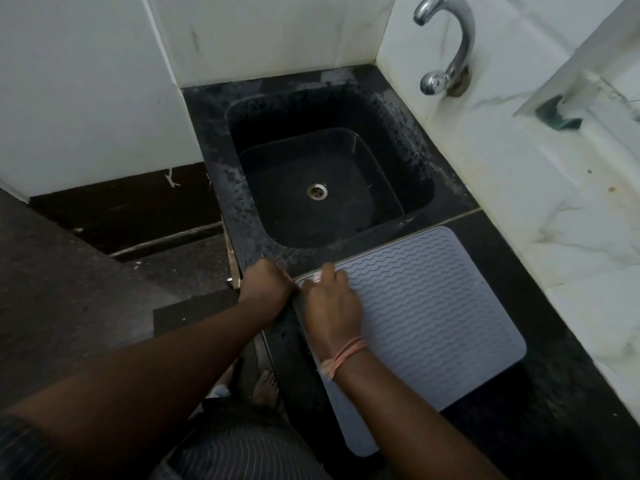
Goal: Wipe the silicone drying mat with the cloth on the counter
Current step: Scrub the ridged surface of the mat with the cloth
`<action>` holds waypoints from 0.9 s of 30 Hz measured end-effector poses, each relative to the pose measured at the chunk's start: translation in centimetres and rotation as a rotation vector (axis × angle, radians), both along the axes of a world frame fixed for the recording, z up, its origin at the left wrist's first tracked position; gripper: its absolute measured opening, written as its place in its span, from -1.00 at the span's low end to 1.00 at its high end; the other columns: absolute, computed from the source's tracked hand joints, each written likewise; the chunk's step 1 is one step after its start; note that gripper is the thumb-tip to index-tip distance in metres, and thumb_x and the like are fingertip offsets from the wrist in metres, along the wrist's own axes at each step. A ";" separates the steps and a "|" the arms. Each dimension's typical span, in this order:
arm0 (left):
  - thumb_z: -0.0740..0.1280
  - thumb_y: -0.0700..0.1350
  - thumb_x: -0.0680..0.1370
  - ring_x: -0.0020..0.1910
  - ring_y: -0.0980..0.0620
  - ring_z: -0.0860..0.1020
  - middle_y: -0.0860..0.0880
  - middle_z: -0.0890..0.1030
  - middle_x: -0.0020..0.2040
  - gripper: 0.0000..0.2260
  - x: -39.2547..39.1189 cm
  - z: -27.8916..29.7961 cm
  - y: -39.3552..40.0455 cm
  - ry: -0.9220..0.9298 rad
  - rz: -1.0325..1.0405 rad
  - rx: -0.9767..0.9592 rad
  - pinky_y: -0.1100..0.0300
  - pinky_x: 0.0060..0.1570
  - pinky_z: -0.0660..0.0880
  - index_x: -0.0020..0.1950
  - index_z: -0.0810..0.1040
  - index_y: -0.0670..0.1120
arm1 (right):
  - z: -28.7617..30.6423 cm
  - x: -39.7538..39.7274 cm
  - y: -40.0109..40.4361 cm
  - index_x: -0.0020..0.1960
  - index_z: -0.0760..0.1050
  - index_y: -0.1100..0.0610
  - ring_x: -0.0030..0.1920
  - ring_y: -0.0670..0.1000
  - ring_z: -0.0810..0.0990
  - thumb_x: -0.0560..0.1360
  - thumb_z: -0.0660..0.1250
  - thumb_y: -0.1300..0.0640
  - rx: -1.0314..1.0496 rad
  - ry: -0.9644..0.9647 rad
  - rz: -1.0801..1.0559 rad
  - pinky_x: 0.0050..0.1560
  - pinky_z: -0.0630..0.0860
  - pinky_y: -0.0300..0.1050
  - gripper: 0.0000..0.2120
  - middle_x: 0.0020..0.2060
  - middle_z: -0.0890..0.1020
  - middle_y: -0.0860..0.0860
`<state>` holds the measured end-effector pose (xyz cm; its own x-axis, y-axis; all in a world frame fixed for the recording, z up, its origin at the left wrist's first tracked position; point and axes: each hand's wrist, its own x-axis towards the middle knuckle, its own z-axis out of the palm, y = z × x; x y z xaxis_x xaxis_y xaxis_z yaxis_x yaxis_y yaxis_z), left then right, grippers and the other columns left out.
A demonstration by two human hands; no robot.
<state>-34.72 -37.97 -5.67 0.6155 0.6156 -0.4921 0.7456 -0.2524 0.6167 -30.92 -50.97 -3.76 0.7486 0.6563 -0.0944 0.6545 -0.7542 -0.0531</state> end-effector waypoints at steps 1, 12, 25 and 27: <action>0.46 -0.16 0.55 -0.16 -0.05 0.69 -0.12 0.70 -0.19 -0.89 0.1 -0.1 0.0 0.003 -0.007 0.019 -0.03 -0.03 0.67 -0.16 0.70 -0.15 | -0.3 -0.8 0.3 0.09 0.65 0.07 0.11 0.14 0.46 0.54 0.33 0.13 0.002 0.005 0.029 -0.15 0.55 -0.01 -0.83 0.19 0.45 0.13; 0.43 -0.18 0.56 -0.25 0.00 0.66 -0.08 0.67 -0.26 -0.86 0.8 -0.1 0.2 0.061 -0.040 0.049 0.08 -0.22 0.62 -0.20 0.67 -0.12 | 0.2 12.4 -5.6 0.14 0.65 0.06 0.19 0.13 0.47 0.56 0.35 0.17 -0.118 -0.117 -0.253 -0.08 0.57 -0.05 -0.81 0.26 0.46 0.12; 0.19 -0.21 0.68 0.08 -0.09 0.57 -0.13 0.53 0.12 -0.78 5.3 0.9 -5.0 -0.039 -0.719 0.468 0.08 0.04 0.55 0.18 0.61 -0.15 | -1.1 10.3 -5.6 0.18 0.64 -0.01 0.19 0.11 0.46 0.55 0.37 0.09 0.008 -0.061 -0.170 -0.09 0.57 -0.05 -0.78 0.30 0.46 0.11; 0.21 -0.23 0.67 0.08 -0.07 0.56 -0.12 0.53 0.13 -0.81 5.6 1.1 -5.1 -0.014 -0.741 0.468 0.11 0.03 0.53 0.18 0.60 -0.16 | -1.1 13.3 -6.8 0.20 0.64 0.01 0.22 0.13 0.46 0.57 0.33 0.12 -0.027 -0.085 -0.188 -0.05 0.58 -0.02 -0.76 0.34 0.45 0.13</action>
